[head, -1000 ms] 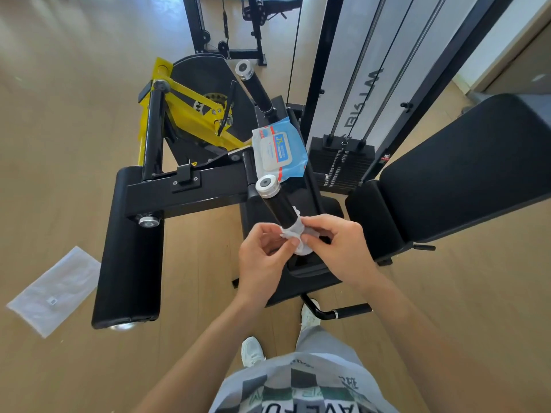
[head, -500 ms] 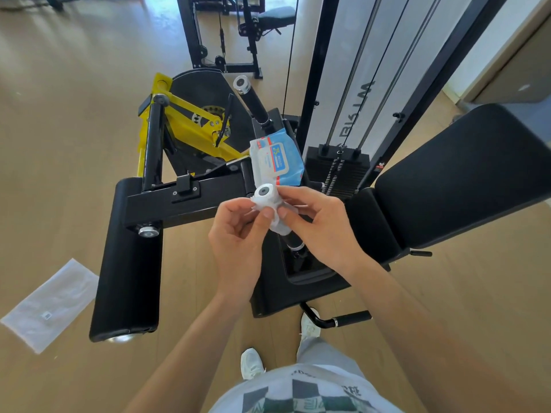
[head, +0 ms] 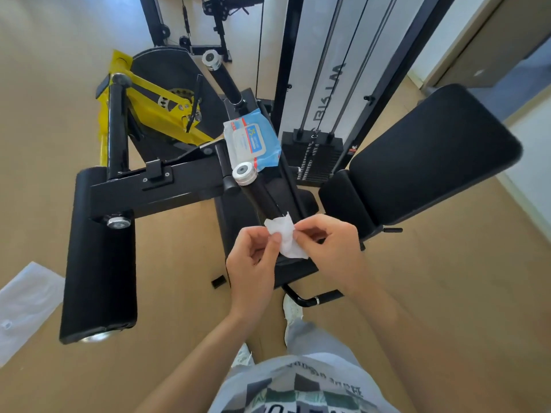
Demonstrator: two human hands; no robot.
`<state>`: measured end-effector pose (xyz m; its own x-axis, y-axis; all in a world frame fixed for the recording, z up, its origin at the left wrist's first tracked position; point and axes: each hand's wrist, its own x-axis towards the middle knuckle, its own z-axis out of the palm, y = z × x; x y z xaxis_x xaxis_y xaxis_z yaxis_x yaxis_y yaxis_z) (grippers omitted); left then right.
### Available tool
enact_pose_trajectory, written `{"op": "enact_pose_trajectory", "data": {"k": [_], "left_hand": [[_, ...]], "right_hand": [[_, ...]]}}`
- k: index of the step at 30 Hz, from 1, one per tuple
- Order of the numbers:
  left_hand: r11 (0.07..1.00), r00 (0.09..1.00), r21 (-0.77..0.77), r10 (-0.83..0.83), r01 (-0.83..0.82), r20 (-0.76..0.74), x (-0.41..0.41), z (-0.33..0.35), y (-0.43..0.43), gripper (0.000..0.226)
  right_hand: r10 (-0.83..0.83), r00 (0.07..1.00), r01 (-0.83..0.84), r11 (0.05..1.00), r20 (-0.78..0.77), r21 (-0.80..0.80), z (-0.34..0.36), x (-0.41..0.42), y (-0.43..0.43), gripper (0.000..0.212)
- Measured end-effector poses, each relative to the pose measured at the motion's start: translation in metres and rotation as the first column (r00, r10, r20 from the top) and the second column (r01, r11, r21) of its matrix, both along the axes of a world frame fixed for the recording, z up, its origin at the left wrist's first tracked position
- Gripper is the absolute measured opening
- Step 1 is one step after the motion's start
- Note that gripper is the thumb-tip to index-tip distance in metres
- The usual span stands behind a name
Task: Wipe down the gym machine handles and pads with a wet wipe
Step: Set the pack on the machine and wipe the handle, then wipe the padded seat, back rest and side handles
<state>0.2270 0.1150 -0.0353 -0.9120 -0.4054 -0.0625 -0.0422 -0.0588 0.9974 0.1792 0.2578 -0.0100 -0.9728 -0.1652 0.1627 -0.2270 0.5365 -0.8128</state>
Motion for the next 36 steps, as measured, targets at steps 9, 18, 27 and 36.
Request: {"op": "enact_pose_trajectory", "data": {"k": [9,18,27,36], "left_hand": [[1.0,0.998,0.009,-0.029,0.03,-0.06,0.002,0.006,0.02,0.016],[0.657,0.997,-0.752,-0.073,0.047,-0.002,-0.03,0.003,0.056,0.03],[0.262,0.985,-0.964,0.171,-0.046,0.0,-0.06,0.003,0.089,0.015],[0.102,0.941,-0.993,0.337,-0.06,-0.022,-0.05,-0.02,0.118,0.018]], "right_hand": [[-0.067,0.955,0.096,0.991,0.29,-0.09,0.001,0.008,0.068,0.013],[0.072,0.945,-0.064,0.997,0.318,-0.037,-0.042,-0.067,0.105,0.013],[0.309,0.908,-0.279,0.95,0.283,-0.143,-0.074,-0.143,0.092,0.015],[0.485,0.817,-0.403,0.867,0.311,-0.294,-0.079,-0.132,0.073,0.036]]}}
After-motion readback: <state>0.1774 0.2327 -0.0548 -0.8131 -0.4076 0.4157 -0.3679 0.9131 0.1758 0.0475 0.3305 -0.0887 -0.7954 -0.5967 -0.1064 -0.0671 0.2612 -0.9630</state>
